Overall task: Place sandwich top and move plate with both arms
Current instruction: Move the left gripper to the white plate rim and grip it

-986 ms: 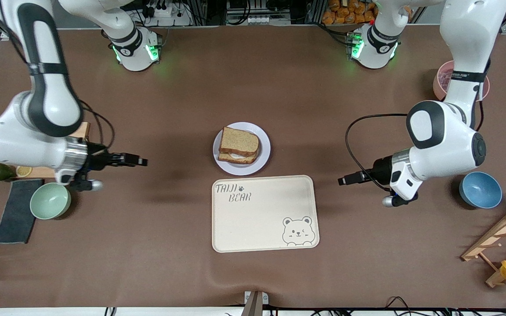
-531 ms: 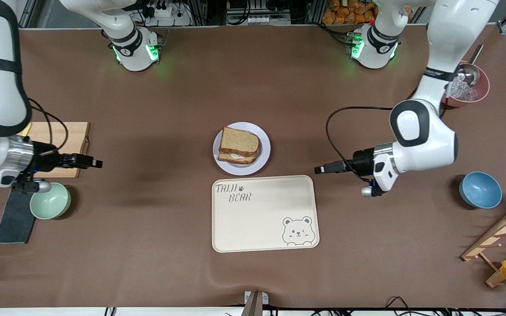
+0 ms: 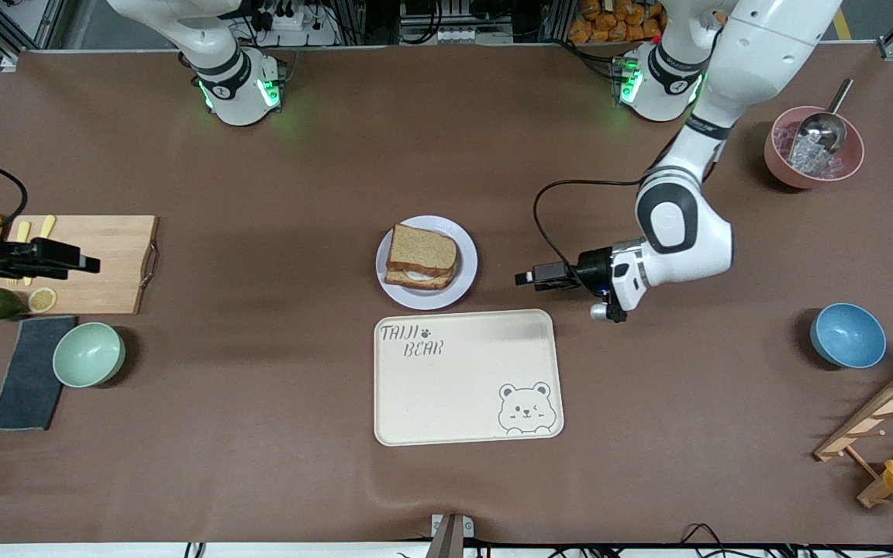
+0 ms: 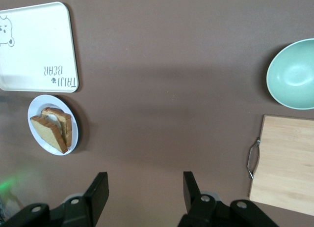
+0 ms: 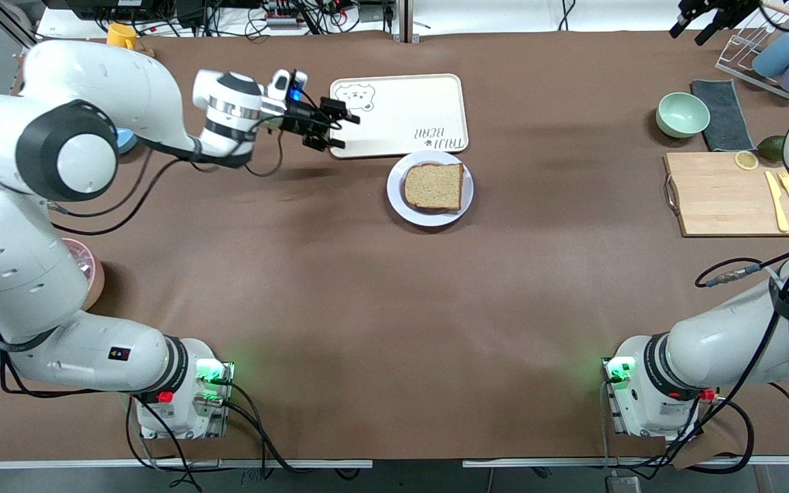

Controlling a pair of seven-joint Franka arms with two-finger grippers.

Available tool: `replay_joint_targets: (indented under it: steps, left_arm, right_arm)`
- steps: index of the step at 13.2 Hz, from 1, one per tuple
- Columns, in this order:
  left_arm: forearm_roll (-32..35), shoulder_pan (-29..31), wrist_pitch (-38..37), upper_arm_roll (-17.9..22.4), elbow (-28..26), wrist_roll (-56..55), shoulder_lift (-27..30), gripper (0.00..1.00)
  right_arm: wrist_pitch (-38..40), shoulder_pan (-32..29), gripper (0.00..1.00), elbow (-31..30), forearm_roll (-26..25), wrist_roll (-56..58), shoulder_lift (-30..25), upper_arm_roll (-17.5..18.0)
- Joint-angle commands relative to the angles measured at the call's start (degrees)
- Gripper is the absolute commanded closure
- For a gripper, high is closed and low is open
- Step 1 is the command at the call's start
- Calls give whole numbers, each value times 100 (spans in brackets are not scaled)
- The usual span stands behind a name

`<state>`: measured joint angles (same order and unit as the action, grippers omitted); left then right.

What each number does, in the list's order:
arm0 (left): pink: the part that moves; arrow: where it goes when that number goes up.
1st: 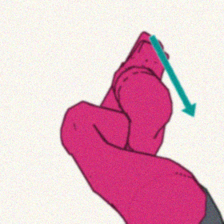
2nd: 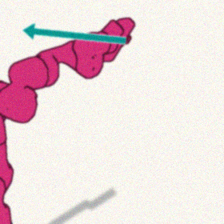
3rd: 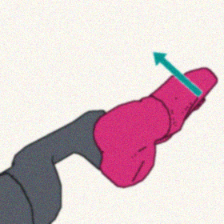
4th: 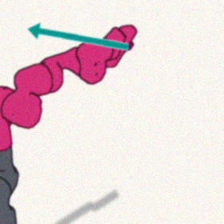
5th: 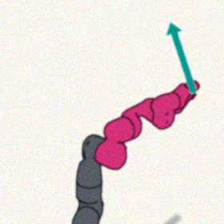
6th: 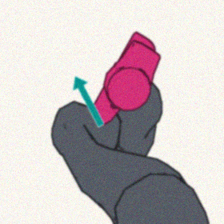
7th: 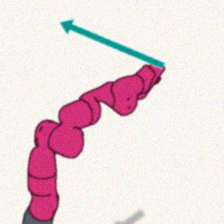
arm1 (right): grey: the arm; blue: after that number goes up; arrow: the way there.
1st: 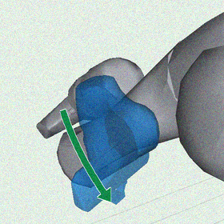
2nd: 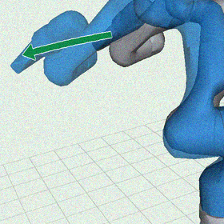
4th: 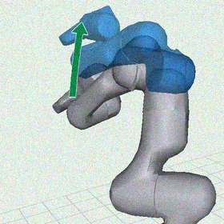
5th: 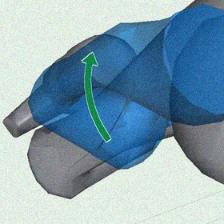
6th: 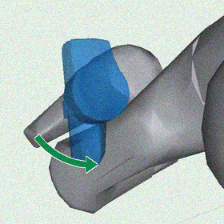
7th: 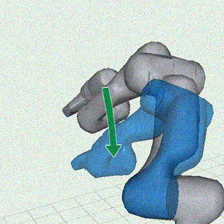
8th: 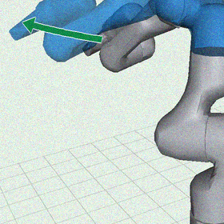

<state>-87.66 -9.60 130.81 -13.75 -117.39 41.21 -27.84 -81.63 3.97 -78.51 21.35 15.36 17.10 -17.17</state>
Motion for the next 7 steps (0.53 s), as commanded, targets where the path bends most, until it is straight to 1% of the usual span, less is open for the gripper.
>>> replay_joint_targets:
  steps: [1,2,3,4,5,6,7]
  left_arm:
    - [-1275,-173,111,-23,-83,1367,-396,0]
    - [-1472,-182,111,-23,-65,1642,-493,0]
    - [-1482,-217,111,-23,-65,1679,-520,0]
    - [-1482,-226,111,-32,-65,1688,-520,0]
    - [-1482,-261,102,-40,-83,1688,-529,4]
    - [-1482,-270,102,-101,-83,1706,-573,8]
    - [-1500,-261,102,-154,-65,1776,-625,12]
  right_arm:
    - [672,-72,31,695,-323,-314,127,82]
    - [866,-55,31,836,-472,-323,118,74]
    - [1042,6,31,863,-778,-350,74,82]
    - [1052,146,29,863,-1303,-463,4,117]
    - [1009,348,28,863,-1987,-499,-75,118]
    - [878,411,26,811,-2290,-491,-189,118]
    - [781,368,25,654,-2302,-421,-320,118]
